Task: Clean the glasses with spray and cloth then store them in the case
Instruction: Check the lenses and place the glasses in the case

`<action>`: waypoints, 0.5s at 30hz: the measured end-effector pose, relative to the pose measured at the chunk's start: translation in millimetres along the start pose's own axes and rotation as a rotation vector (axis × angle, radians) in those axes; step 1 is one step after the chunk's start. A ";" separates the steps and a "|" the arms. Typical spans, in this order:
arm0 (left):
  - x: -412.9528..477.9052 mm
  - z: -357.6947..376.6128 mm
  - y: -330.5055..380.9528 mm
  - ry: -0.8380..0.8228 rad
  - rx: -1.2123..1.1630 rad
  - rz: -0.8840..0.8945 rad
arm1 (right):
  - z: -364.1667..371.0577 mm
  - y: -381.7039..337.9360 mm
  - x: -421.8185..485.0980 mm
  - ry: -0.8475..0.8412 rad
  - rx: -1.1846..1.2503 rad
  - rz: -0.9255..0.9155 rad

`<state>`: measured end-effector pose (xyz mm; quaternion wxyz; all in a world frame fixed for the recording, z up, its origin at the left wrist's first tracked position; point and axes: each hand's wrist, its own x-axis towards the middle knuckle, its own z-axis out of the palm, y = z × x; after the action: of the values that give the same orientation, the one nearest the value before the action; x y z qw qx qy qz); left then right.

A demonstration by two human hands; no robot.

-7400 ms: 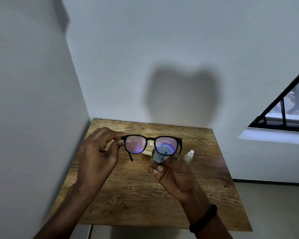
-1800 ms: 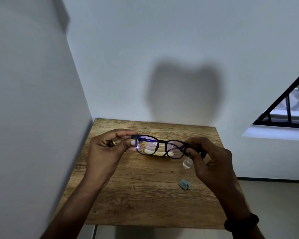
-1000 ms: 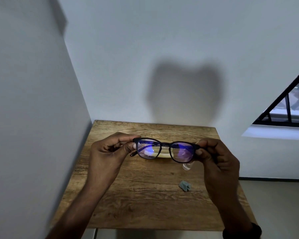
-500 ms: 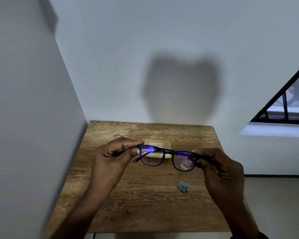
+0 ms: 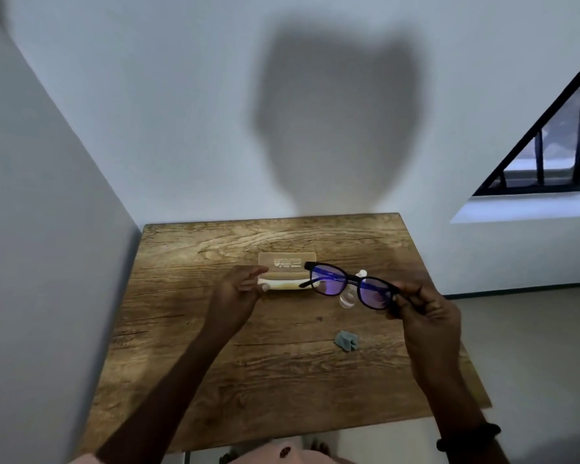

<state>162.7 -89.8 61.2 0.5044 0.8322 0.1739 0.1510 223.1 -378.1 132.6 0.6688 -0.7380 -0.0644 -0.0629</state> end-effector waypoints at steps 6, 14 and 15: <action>28.3 37.9 -55.7 -0.156 0.369 -0.031 | 1.3 44.1 4.5 0.004 -0.035 0.155; 23.6 36.4 -66.7 -0.136 0.413 -0.002 | 29.0 82.3 -3.1 -0.044 -0.040 0.314; 16.8 33.5 -70.8 -0.125 0.409 -0.007 | 35.0 87.6 -5.0 -0.053 -0.044 0.332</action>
<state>182.3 -78.2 -15.6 0.3356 0.9243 0.1720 0.0589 234.1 -351.9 42.5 0.6518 -0.7543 0.0421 0.0664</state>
